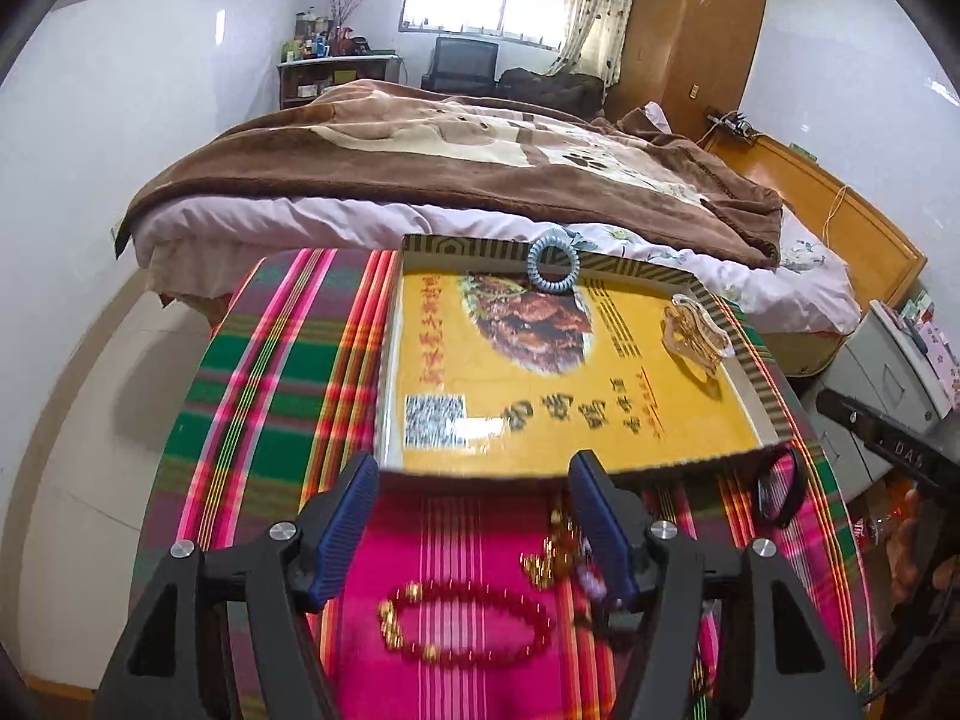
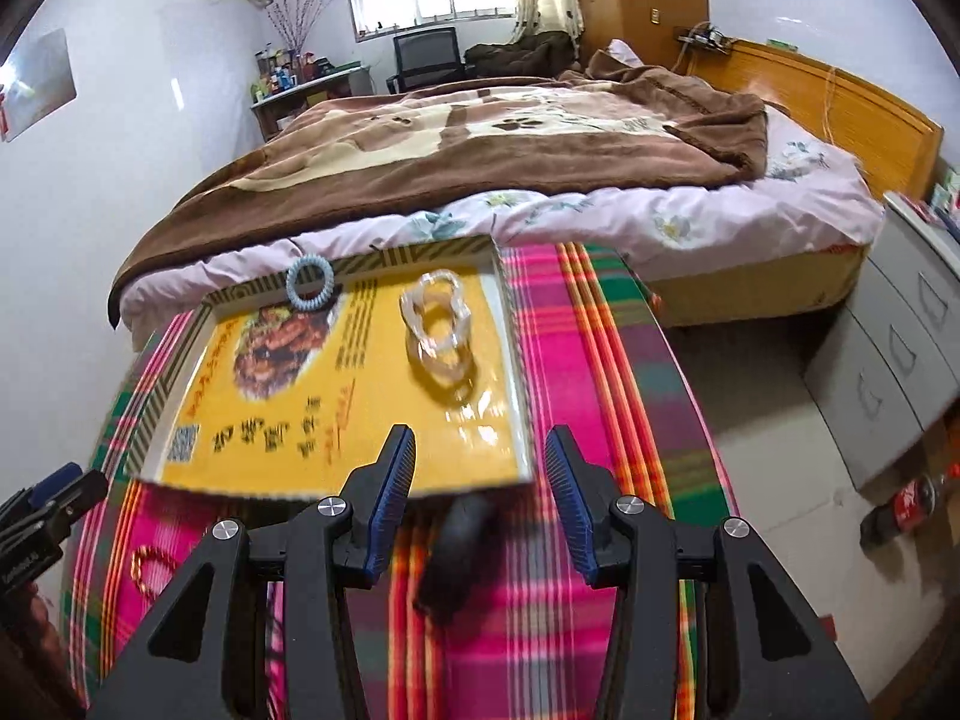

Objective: Organize jewelry
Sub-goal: 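Reach the right tool to the black watch band and close on it, then lift the watch band with the right tool while the left tool grasps the red bead bracelet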

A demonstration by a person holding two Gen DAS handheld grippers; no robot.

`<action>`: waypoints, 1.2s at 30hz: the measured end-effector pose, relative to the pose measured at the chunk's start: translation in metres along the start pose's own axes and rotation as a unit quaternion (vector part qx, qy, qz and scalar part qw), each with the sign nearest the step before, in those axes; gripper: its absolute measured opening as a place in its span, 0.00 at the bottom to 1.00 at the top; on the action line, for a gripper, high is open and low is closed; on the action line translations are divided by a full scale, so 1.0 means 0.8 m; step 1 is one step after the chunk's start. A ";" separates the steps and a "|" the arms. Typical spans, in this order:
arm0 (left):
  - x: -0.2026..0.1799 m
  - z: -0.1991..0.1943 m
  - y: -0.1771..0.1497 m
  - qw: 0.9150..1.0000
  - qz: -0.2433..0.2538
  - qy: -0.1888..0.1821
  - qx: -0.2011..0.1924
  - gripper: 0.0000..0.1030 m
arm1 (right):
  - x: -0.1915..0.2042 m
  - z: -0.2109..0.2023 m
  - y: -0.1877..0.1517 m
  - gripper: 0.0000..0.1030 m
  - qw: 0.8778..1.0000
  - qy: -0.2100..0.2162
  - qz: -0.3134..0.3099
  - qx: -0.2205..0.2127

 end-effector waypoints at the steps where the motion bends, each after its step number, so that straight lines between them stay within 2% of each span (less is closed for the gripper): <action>1: 0.002 -0.005 -0.007 1.000 0.001 0.003 -0.001 0.65 | -0.003 -0.003 -0.007 0.45 1.000 0.000 0.004 0.000; 6: 0.017 -0.017 -0.031 1.000 -0.012 0.006 0.000 0.66 | -0.016 -0.007 -0.036 0.45 1.000 0.006 0.027 0.004; 10: 0.028 -0.020 -0.053 1.000 -0.025 0.006 0.004 0.67 | -0.012 0.000 -0.056 0.57 0.999 0.027 0.034 0.006; 13: 0.036 -0.021 -0.068 0.999 -0.035 0.006 0.011 0.70 | -0.003 0.009 -0.062 0.57 0.999 0.035 0.025 0.009; 15: 0.041 -0.022 -0.076 0.999 -0.039 0.006 0.015 0.74 | 0.003 0.017 -0.065 0.57 0.999 0.032 0.020 0.017; 24: 0.065 -0.024 -0.101 0.998 -0.061 0.018 0.027 0.75 | -0.004 0.044 -0.069 0.57 0.999 0.005 0.040 0.032; 25: 0.065 -0.024 -0.103 0.998 -0.061 0.019 0.028 0.75 | -0.006 0.043 -0.069 0.56 0.999 0.002 0.042 0.029; 28: 0.068 -0.022 -0.104 0.997 -0.063 0.023 0.031 0.75 | -0.011 0.038 -0.069 0.37 0.999 -0.001 0.045 0.018; 32: 0.065 -0.018 -0.106 0.997 -0.063 0.024 0.035 0.75 | -0.019 0.032 -0.071 0.20 0.999 0.002 0.053 0.014; 36: 0.058 -0.017 -0.108 0.997 -0.058 0.026 0.039 0.75 | -0.026 0.023 -0.074 0.16 0.998 0.015 0.055 0.004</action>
Point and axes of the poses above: each gripper's, at about its wrist camera, not at the fingertips, and z roughly the way its jaws point, x to its left, y to its top, the point moved 4 cm from there along z, roughly the way its jaws point, and after that the axes turned 1 degree about -z, right-handed, at the moved point
